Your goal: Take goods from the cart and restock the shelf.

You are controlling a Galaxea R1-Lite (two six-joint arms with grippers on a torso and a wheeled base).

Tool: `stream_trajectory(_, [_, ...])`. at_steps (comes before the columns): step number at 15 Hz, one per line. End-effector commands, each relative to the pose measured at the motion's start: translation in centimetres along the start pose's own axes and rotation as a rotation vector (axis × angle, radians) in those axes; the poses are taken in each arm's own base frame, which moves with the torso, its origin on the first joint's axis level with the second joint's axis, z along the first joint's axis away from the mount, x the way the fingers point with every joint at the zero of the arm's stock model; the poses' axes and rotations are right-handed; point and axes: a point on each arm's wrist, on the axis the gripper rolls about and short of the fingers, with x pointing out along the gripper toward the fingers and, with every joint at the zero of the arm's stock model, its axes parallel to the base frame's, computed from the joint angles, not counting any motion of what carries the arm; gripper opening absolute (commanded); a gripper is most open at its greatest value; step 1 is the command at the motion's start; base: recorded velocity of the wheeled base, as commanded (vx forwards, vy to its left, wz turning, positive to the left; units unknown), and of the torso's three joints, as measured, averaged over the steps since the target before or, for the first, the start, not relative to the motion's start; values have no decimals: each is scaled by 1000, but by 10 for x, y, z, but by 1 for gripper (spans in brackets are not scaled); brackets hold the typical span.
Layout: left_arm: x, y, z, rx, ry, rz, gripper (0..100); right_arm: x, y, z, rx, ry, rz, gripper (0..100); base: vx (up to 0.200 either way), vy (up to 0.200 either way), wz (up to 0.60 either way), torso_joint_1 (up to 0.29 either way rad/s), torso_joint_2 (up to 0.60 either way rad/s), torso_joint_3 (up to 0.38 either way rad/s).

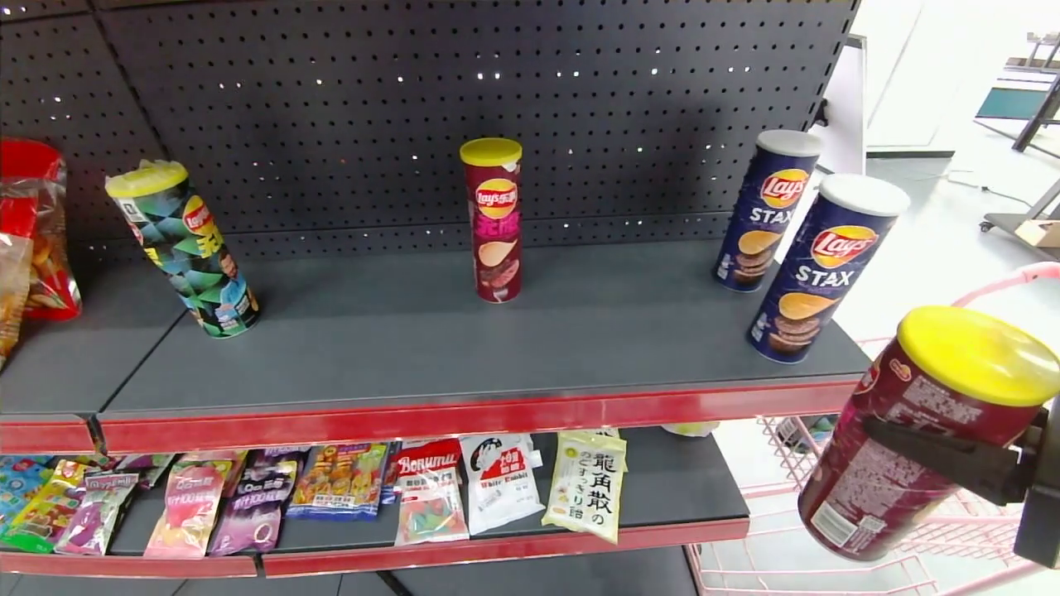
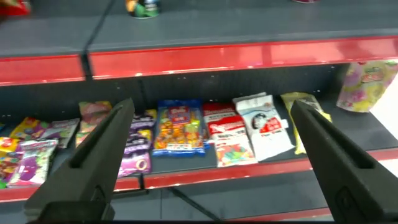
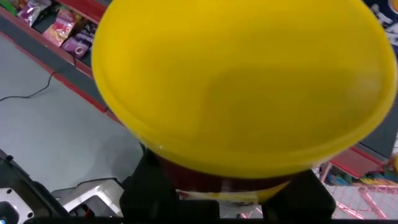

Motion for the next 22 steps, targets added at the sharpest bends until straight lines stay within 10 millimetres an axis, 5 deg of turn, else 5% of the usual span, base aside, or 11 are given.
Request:
stream_trajectory(1, [0,0,0,0,1,0,100,1,1,1,-2,-3,12,0,0,0,0,0,0,0])
stream_trajectory(11, [0,0,0,0,1,-1,100,0,1,5,-14,-30,60,0,180,0,0,1,0,3])
stream_trajectory(22, [2,0,2,100,20,-41,100,-11,6,8,-22,-98,171,0,0,0,0,0,0,0])
